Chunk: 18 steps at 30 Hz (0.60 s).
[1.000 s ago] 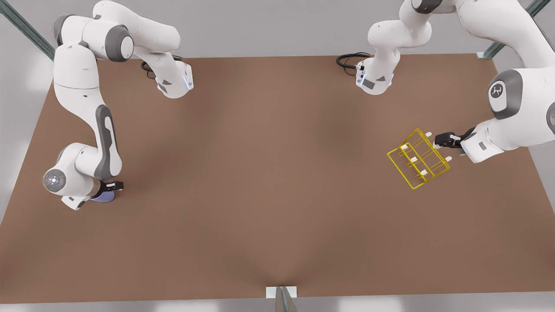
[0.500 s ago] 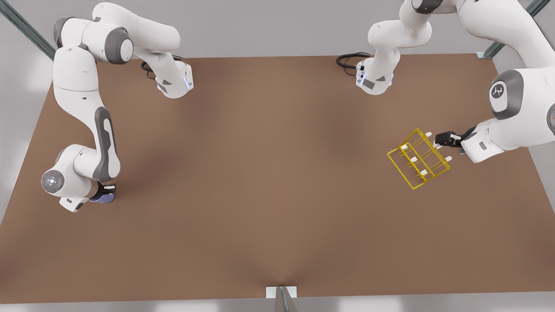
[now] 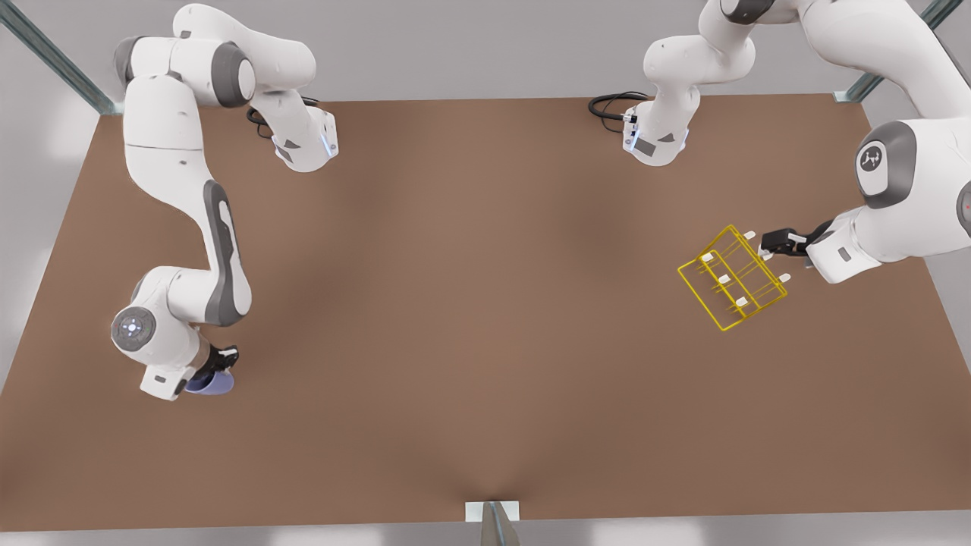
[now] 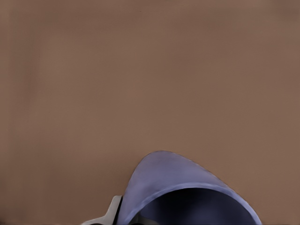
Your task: Place the cup on the cup holder
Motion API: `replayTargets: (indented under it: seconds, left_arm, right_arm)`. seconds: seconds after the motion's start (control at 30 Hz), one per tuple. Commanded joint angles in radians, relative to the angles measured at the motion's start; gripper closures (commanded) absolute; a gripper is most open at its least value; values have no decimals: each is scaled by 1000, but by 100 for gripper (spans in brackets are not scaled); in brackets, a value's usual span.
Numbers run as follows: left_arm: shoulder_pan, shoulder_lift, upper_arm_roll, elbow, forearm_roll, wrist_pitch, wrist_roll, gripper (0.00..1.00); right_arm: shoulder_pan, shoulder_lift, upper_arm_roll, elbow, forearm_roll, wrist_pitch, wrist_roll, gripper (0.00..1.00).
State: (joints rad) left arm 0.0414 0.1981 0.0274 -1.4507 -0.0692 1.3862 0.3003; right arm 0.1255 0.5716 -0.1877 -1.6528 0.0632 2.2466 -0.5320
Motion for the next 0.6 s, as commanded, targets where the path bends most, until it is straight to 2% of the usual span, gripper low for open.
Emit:
replayTargets:
  seconds: [0.0,0.2,0.43,0.57]
  left_arm:
    - [0,-2,0,1,2,-23,-1,0]
    - [28,1,2,0,37,-23,5,0]
    - [64,47,2,-10,34,-56,3,0]
    - [60,44,2,-7,32,-58,2,0]
  right_arm:
    - [48,-4,7,14,89,-1,-16,79]
    - [215,5,7,87,535,-74,-3,79]
    - [421,128,8,145,1329,-58,27,79]
    - [457,215,89,223,1566,-59,18,79]
